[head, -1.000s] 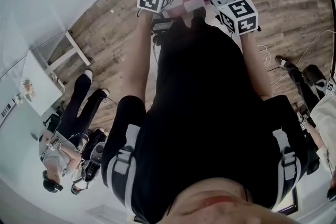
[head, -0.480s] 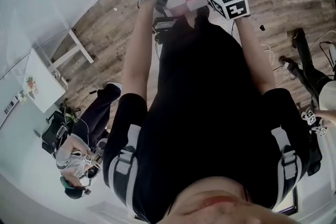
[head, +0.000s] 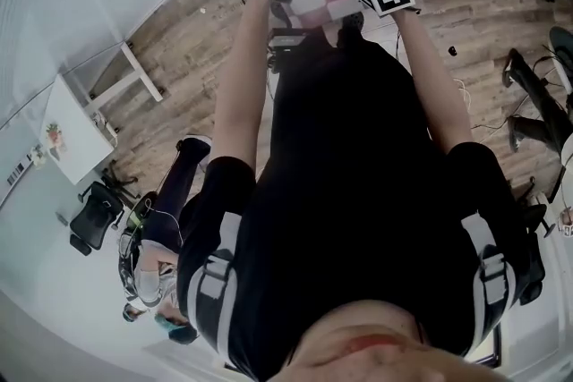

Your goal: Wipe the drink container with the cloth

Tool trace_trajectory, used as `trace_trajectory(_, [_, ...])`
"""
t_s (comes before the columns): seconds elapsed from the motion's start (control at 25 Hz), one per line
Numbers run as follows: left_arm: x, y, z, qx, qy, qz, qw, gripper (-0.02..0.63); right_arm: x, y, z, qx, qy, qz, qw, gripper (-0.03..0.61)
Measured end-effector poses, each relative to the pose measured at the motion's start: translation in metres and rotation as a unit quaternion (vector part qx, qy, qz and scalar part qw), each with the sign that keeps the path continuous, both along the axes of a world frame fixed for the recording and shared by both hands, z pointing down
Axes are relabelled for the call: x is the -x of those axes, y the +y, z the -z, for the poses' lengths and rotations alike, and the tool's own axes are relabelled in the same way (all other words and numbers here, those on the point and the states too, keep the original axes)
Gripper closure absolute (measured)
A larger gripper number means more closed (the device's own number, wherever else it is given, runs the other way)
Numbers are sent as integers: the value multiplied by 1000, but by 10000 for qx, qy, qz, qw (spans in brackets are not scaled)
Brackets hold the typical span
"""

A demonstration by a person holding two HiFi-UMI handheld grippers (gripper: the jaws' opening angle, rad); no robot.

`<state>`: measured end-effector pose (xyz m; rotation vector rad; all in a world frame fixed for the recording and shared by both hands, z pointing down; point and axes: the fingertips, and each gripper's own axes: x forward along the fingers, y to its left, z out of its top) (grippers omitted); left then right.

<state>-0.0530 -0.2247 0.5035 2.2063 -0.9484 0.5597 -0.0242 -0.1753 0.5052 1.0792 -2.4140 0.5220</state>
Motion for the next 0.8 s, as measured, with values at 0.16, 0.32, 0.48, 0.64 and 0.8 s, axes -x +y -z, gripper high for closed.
trace_trajectory(0.16, [3, -2, 0, 10, -4, 27, 10000, 330, 7, -1, -9, 104, 16, 85, 9999, 512])
trace_trajectory(0.32, [5, -2, -1, -11, -19, 113, 9999, 331, 12, -3, -19, 193, 68, 133, 9997, 480])
trace_trajectory(0.48, [7, -5, -2, 35, 18, 161, 9999, 331, 12, -6, -25, 211, 105, 120, 9996, 471])
trace_trajectory(0.64, [8, -5, -3, 35, 75, 163, 9998, 331, 13, -5, -36, 273, 149, 169, 9994, 459])
trace_trajectory(0.8, [9, -4, -4, 12, 12, 151, 9999, 331, 11, 2, -52, 478, 274, 234, 9982, 445])
